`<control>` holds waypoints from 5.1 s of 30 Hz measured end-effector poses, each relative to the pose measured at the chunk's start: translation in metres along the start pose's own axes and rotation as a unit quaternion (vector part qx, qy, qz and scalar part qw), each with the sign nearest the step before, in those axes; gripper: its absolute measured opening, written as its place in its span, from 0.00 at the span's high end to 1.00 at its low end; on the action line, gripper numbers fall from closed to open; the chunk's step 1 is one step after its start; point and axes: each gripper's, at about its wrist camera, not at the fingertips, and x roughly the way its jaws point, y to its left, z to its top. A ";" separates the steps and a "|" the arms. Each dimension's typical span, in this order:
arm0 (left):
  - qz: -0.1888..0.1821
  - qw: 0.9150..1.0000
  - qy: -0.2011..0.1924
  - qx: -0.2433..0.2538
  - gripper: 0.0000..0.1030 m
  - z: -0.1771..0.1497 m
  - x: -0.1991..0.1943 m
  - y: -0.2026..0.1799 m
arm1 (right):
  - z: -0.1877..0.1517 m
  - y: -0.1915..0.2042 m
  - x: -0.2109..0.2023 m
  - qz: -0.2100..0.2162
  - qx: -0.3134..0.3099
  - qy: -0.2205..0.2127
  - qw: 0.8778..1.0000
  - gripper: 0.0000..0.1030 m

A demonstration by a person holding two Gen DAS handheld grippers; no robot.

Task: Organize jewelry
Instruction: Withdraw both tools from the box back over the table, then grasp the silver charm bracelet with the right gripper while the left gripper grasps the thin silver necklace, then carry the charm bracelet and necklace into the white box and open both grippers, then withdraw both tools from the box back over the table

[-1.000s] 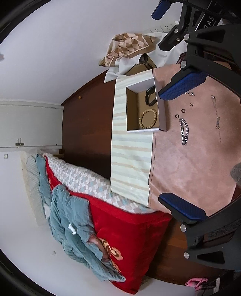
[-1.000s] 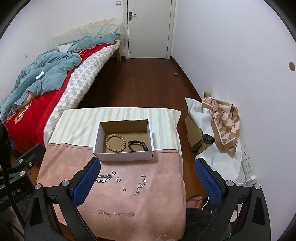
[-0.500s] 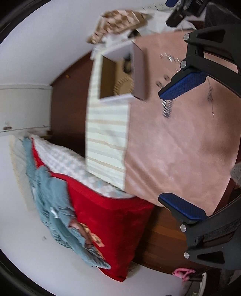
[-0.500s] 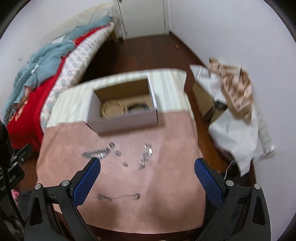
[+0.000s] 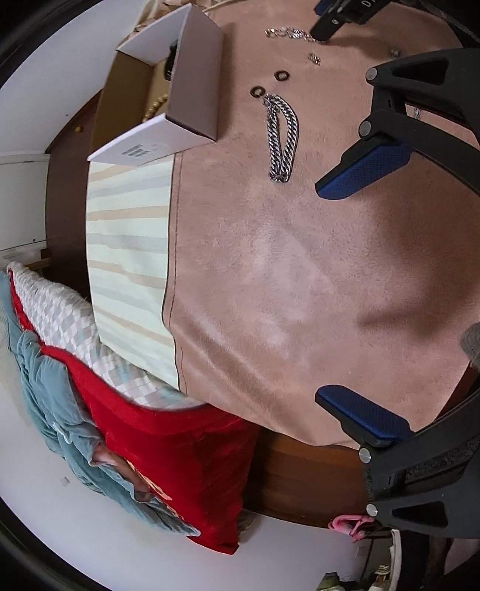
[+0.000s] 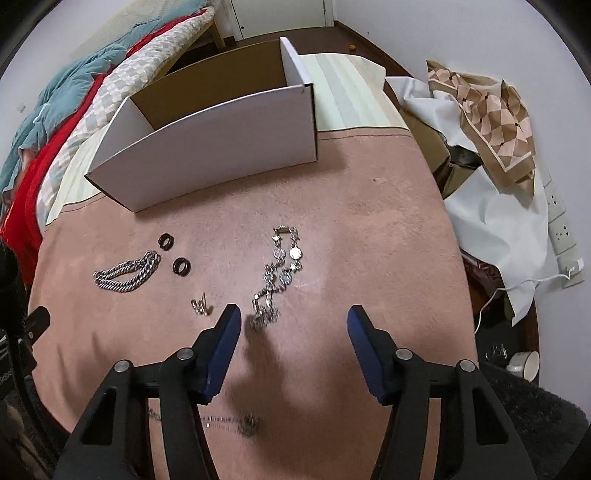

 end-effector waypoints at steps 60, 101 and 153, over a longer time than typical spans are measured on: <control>-0.232 0.957 -0.019 0.175 0.93 -0.036 -0.075 -0.140 | -0.037 -0.101 -0.069 0.055 0.089 -0.018 0.994 0.97; -0.268 0.960 -0.038 0.074 0.93 0.214 -0.048 -0.084 | 0.226 0.040 -0.051 0.108 -0.044 -0.048 0.992 0.97; -0.122 0.985 -0.122 0.005 0.02 0.096 -0.134 -0.001 | 0.101 0.042 -0.163 -0.058 -0.068 -0.114 0.989 0.01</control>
